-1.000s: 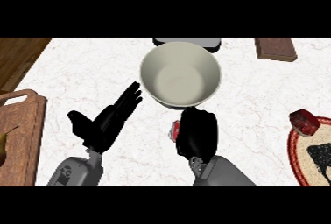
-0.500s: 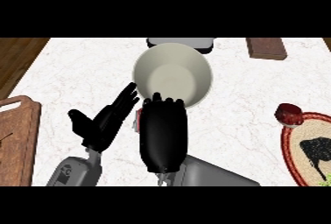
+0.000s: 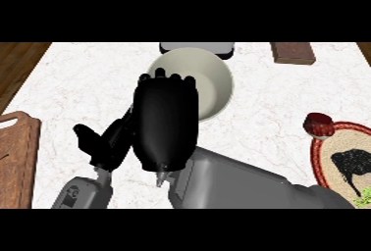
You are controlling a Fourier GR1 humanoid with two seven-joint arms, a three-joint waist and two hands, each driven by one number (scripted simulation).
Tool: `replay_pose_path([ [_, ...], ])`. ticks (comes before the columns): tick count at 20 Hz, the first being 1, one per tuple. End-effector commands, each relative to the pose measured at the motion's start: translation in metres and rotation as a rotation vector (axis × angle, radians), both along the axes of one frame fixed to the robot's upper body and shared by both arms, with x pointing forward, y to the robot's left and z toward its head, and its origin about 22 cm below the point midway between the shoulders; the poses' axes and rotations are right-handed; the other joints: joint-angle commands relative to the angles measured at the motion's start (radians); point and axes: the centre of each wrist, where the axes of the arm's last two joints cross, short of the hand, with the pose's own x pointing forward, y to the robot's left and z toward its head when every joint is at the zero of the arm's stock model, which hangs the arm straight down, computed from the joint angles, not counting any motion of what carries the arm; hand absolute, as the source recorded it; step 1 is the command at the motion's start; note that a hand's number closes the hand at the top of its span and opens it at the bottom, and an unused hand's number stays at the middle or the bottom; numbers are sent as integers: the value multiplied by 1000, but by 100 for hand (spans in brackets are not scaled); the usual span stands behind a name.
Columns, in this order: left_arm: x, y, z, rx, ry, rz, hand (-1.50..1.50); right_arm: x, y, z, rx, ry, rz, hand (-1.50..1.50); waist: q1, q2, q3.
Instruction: Pick the can from the placemat and place it in the bowl
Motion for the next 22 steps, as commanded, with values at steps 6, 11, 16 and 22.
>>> replay_pose_path([
  [6, 6, 6, 4, 14, -3, 6, 0, 29, 22, 44, 96, 14, -271, 150, -15, 12, 2],
  [11, 1, 11, 1, -4, -29, 12, 0, 59, 20, 56, 127, 31, -296, 150, -23, 17, 3],
  [16, -1, 6, 4, -9, -13, 34, 0, 97, 10, 31, 87, 31, -284, 150, -36, 21, 4],
  [22, -3, 13, 8, 2, -28, 16, 0, 138, -11, -4, 22, 40, -344, 150, -34, 23, 4],
])
